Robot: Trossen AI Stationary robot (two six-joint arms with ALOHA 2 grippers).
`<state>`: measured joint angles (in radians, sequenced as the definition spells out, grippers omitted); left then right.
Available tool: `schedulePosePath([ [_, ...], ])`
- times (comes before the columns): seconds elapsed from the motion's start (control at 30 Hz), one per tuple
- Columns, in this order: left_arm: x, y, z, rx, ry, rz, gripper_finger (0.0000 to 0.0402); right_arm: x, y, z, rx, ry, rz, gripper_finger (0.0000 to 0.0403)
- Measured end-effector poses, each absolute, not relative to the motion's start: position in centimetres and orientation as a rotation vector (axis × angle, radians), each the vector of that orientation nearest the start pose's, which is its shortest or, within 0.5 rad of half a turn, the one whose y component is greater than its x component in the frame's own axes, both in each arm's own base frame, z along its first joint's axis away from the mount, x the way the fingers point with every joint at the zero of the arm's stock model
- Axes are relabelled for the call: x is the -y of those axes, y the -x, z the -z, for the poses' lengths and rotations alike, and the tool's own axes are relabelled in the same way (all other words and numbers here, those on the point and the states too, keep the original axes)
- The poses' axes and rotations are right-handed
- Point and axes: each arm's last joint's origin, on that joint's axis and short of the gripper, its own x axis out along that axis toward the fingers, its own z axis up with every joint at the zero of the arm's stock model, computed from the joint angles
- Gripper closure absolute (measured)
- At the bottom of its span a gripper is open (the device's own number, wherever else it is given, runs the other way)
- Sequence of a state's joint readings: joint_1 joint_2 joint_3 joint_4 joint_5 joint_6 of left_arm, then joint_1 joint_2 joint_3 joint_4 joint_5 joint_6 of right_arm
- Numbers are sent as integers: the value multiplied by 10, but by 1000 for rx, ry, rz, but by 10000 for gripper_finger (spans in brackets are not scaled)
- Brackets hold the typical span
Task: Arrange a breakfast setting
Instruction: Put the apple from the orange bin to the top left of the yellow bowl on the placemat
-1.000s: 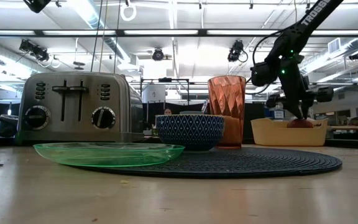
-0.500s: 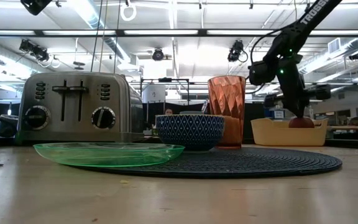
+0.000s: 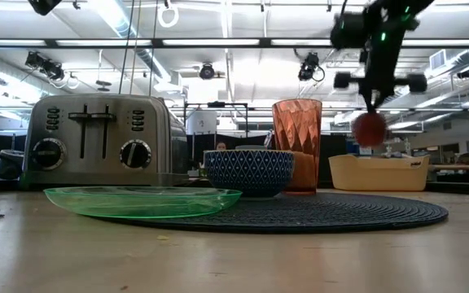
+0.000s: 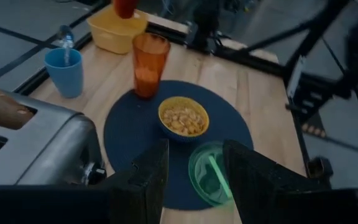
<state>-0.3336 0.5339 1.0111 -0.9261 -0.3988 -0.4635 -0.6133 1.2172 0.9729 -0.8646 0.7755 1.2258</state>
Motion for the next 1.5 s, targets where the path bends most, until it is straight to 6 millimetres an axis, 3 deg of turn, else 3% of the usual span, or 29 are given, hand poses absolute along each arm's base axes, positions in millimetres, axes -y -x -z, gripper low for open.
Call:
schedulePosePath([
  [0.4,12,-82,-374,-235,410,-303,242,70,-219,-375,-244,-559,1227,389],
  [0.67,13,-92,-381,-155,403,-360,242,38,-283,-402,-242,-433,982,389],
  [0.93,13,-91,-382,-142,402,-380,242,16,-350,-392,-196,-414,766,390],
  [1.23,11,-86,-383,-128,409,-377,242,-10,-405,-338,-306,-353,597,390],
  [1.5,9,-81,-384,-115,417,-371,242,-19,-431,-292,-400,-309,582,390],
])
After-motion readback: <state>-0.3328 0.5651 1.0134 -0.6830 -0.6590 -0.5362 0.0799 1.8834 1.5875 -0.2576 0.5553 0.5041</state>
